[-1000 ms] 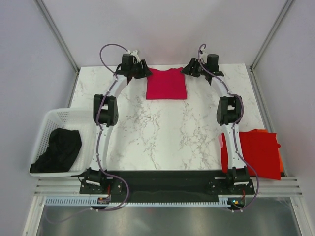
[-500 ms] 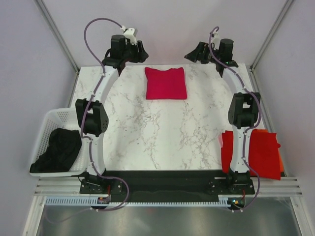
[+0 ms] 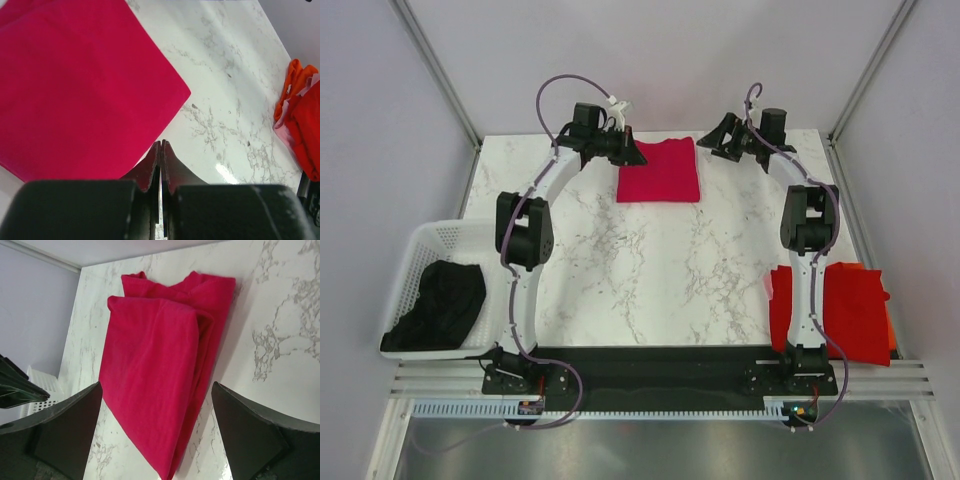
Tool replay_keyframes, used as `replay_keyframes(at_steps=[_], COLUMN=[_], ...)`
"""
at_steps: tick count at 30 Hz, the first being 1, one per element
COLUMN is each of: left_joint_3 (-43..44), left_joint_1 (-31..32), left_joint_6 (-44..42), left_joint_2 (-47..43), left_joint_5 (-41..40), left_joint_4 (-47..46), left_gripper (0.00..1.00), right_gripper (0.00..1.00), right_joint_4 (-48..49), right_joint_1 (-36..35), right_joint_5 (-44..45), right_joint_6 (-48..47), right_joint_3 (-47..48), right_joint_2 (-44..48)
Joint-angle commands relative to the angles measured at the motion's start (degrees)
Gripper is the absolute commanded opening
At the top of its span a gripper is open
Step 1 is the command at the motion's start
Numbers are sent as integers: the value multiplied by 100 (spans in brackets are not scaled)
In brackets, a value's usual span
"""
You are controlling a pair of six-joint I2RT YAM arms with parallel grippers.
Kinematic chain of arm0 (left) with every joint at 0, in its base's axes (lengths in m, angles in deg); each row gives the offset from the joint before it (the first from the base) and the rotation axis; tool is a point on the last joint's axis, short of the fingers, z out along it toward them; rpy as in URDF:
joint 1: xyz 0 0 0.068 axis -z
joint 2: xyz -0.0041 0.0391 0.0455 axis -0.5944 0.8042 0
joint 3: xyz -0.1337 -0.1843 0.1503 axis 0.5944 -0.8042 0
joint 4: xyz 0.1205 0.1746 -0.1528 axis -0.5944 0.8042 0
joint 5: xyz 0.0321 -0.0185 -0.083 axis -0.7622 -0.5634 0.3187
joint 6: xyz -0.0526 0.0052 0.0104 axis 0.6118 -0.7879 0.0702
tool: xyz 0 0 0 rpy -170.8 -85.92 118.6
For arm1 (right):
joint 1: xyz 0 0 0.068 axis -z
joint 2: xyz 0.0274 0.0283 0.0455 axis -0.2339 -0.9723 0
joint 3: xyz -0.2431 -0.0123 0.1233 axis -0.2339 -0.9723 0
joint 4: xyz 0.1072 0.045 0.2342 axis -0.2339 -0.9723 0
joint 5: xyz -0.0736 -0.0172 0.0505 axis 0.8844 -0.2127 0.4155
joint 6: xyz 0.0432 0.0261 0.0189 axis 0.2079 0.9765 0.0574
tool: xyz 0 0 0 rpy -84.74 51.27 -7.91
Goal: Fold and stack the t-shirts
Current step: Neatly place the folded tshirt to the corner
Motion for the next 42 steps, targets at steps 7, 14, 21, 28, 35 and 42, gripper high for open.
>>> replay_keyframes(at_steps=[7,14,21,28,35,42], left_joint_3=[367,394,420,332,341,288], left_joint_1=[-70,-105,-114,-131,-96,-61], left_joint_6=[119,154,-57,-66,-118,-145], left_joint_2=[708,1068,1262,1350,1411,1411], left_joint_5=[36,-192,-1124,-1125,-1186,-1169], left_joint_4=[-84,-5,407,619,601,636], left_gripper=[2,2,2,2,2,2], right_gripper=[97,96,95,94,91,80], right_joint_4=[179,-226,-305,-332,-331,-235], right_joint_1=[-54,-177,-370,-502,-581,-739], right_joint_5=[-335,-203,-107,34,34,-89], right_joint_6=[-67,-208,-129,-15,178,424], right_joint_3=[-54,245,254,52,-36,-159], right_joint_2=[-376,-789,-1018,-1097,-1237,-1334])
